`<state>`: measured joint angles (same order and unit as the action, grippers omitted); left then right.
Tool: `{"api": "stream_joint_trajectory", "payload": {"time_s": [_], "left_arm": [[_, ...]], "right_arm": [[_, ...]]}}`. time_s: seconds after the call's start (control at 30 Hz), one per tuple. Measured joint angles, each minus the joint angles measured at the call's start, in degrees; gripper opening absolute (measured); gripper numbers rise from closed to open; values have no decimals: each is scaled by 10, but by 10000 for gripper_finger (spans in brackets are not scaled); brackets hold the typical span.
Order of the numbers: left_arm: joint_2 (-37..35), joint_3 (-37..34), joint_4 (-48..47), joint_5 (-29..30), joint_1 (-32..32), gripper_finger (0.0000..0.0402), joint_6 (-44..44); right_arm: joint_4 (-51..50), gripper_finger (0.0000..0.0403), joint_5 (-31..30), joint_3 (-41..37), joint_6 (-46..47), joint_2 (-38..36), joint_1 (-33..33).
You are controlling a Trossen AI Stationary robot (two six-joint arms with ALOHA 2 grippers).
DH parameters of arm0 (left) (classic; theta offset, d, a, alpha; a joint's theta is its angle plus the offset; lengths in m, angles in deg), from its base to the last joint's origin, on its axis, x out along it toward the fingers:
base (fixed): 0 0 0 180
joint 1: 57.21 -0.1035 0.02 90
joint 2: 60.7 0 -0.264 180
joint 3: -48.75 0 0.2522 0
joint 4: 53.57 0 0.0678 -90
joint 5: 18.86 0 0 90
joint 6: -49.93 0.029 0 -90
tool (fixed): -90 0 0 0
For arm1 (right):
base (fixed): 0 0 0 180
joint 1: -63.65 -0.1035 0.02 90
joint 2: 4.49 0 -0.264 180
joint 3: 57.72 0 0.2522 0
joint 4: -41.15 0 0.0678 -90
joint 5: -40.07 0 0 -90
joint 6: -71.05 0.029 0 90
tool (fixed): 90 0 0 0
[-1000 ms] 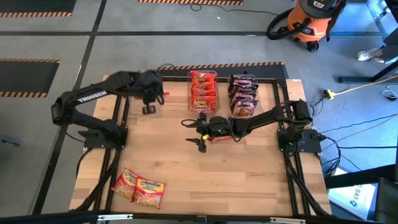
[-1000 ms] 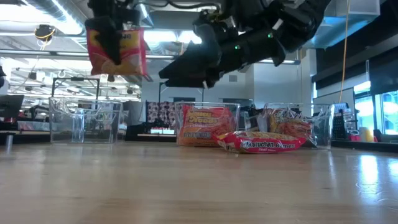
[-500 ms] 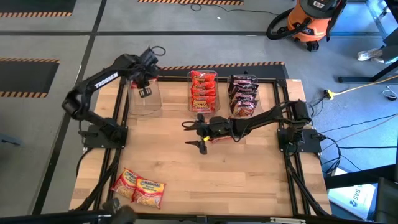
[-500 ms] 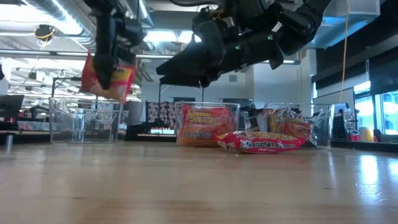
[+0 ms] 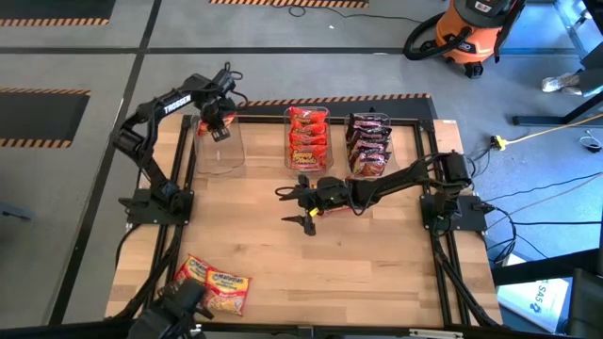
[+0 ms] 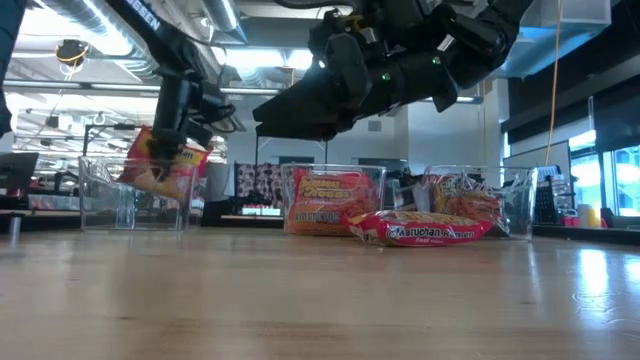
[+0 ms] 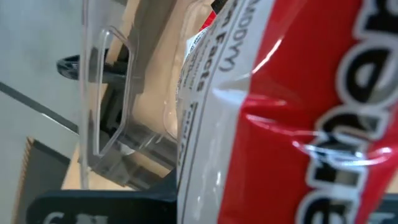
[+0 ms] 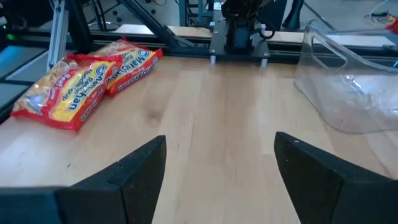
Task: Sort Maruchan noodles
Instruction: Put the red noodle pack into the left transparent bin
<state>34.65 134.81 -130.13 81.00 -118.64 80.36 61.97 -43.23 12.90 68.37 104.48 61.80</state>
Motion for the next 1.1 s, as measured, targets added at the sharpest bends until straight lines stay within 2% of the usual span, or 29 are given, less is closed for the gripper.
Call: {"api": "stream_joint_trajectory", "payload": {"time_s": [0.27, 0.43, 0.6, 0.73, 0.93, 1.1], "left_arm": [[36, 0, 18, -35, 16, 61, 5], [37, 0, 61, -53, 26, 61, 14], [37, 0, 69, -117, 32, 61, 12], [37, 0, 84, -120, 52, 62, 18], [45, 0, 118, -109, 47, 62, 114], [74, 0, 137, -108, 34, 62, 150]], "right_arm": [[-3, 278, 7, 0, -19, 0, 0], [-16, 278, 12, 0, -22, 0, 0], [-22, 278, 27, -1, -25, 0, 0], [-13, 278, 37, -1, -27, 0, 0], [-13, 278, 45, -1, -23, 0, 0], [-16, 278, 58, -1, -16, 0, -1]]}}
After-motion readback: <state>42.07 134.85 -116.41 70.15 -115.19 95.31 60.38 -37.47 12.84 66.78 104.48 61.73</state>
